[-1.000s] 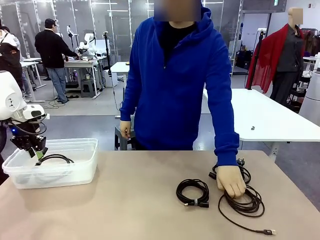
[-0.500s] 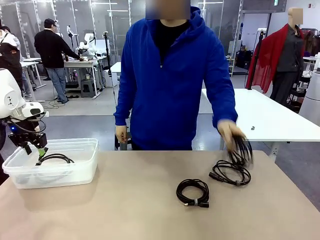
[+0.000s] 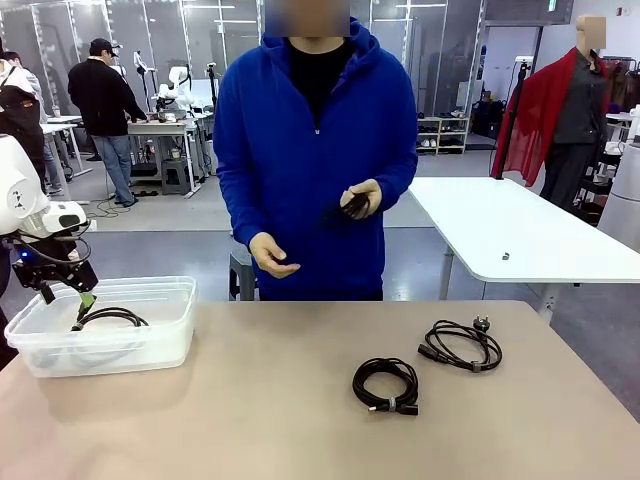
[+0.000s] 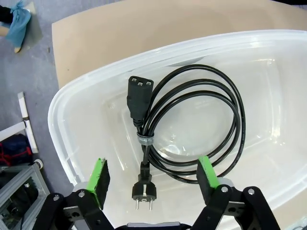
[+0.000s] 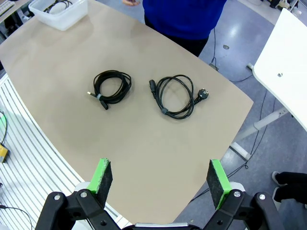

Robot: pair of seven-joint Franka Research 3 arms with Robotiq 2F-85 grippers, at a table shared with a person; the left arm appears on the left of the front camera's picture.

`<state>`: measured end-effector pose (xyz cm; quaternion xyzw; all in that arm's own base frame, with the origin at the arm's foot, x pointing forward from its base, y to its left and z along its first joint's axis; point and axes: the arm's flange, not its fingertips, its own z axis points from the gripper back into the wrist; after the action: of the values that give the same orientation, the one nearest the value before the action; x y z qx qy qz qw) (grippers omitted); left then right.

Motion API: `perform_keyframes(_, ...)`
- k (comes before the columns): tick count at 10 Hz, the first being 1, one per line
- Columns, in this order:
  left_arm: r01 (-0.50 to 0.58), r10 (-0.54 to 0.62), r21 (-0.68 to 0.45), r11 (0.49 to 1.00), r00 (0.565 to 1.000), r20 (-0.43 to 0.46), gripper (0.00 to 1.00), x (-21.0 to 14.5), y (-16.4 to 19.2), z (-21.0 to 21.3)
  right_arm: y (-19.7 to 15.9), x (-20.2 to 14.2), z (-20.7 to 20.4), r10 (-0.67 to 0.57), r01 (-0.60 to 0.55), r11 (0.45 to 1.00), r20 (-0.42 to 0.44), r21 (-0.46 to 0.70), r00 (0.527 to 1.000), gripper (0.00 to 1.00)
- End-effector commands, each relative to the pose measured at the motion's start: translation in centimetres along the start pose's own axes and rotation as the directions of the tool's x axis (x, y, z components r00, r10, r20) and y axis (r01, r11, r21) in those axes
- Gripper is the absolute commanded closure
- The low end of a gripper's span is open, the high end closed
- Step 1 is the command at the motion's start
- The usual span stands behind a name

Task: Organize and store the cables.
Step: Place the Power Cable into the Organizing box.

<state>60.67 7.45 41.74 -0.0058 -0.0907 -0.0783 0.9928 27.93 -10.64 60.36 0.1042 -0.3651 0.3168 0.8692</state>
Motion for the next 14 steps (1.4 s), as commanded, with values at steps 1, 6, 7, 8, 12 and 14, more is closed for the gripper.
perform_keyframes(1,0.008,-0.008,0.019,1.0,1.0,0.025,0.0,-1.2,-0.2,0.4,-0.1,-0.1,0.0,-0.002,0.002,1.0,0.001,0.001,1.0,0.0)
perform_keyframes(6,0.08,-0.081,0.013,0.997,0.995,0.052,0.0,-2.3,-0.2,3.5,-0.1,-0.1,0.0,-0.002,0.002,1.0,0.001,0.001,1.0,0.0)
perform_keyframes(7,0.109,-0.111,0.027,0.994,0.992,0.06,0.0,-2.9,-0.9,4.4,-0.1,-0.1,0.0,-0.002,0.002,1.0,0.001,0.001,1.0,0.0)
perform_keyframes(8,0.155,-0.157,0.036,0.987,0.986,0.06,0.0,-3.6,-1.9,5.2,-0.1,-0.1,0.0,-0.002,0.002,1.0,0.001,0.001,1.0,0.0)
perform_keyframes(12,0.293,-0.299,0.072,0.953,0.948,0.11,0.0,-6.9,-6.1,8.0,-0.1,-0.1,0.0,-0.002,0.002,1.0,0.001,0.001,1.0,0.0)
perform_keyframes(14,0.348,-0.353,0.058,0.936,0.928,0.119,0.0,-8.8,-8.3,10.1,-0.1,-0.1,0.0,-0.002,0.002,1.0,0.001,0.001,1.0,0.0)
